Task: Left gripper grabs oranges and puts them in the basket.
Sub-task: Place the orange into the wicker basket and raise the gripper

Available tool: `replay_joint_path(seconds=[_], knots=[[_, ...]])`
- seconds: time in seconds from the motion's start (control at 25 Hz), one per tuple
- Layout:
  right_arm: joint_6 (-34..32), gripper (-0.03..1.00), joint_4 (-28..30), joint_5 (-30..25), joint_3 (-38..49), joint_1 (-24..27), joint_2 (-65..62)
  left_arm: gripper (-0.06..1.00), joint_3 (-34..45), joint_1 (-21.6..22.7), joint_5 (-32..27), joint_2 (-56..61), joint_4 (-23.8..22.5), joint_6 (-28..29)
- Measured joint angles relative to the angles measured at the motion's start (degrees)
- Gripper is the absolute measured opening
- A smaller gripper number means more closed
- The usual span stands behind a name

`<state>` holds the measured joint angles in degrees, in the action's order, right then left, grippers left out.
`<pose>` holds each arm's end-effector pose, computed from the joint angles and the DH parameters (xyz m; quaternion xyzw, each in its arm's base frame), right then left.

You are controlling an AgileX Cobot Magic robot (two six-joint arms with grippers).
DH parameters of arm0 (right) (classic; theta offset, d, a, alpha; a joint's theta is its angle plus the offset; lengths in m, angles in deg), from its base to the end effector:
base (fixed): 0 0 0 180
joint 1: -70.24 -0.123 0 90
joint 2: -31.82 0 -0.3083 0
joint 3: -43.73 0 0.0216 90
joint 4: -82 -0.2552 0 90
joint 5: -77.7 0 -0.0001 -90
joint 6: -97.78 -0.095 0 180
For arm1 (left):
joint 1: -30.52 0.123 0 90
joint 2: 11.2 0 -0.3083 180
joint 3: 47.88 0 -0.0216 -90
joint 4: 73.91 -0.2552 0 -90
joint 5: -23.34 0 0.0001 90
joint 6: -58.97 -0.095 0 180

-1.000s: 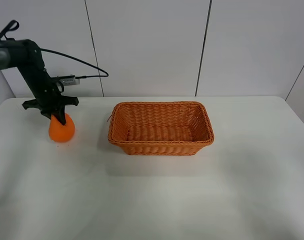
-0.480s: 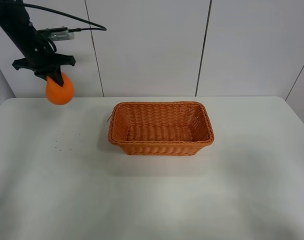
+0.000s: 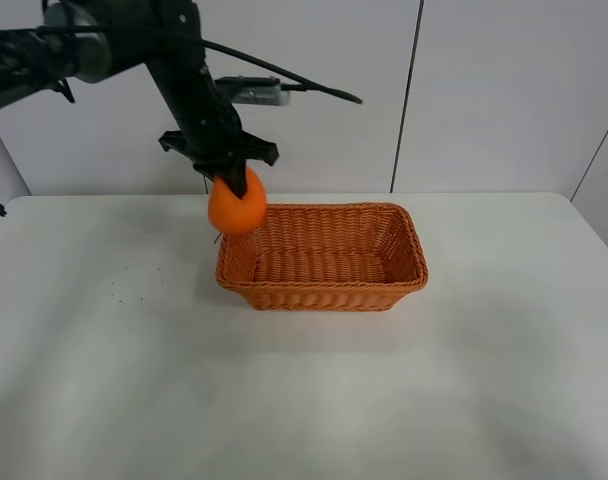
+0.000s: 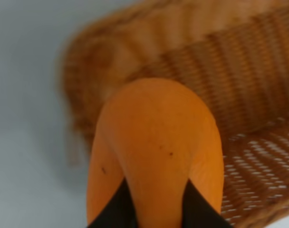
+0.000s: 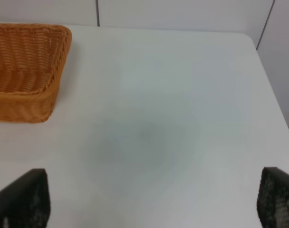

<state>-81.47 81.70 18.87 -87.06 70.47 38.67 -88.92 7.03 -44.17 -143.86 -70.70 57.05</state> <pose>-0.0203 0.0005 0.2801 -0.0039 0.8429 -0.0020 0.5381 0.4551 -0.2032 0.2754 0.2105 0.9603 -0.0608 0.1727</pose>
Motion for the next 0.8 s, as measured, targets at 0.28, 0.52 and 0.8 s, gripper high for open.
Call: replay_joint_path(seconds=[0.28, 0.52, 0.8], knots=[[0.0, 0.69, 0.0, 0.0, 0.0, 0.0, 0.0, 0.2, 0.0, -7.2, 8.9, -5.3, 0.0, 0.0], [0.0, 0.69, 0.0, 0.0, 0.0, 0.0, 0.0, 0.2, 0.0, -7.9, 14.3, -10.1, -0.1, 0.0], [0.0, 0.69, 0.0, 0.0, 0.0, 0.0, 0.0, 0.47, 0.1, -7.9, 13.5, -11.5, -0.2, 0.0]])
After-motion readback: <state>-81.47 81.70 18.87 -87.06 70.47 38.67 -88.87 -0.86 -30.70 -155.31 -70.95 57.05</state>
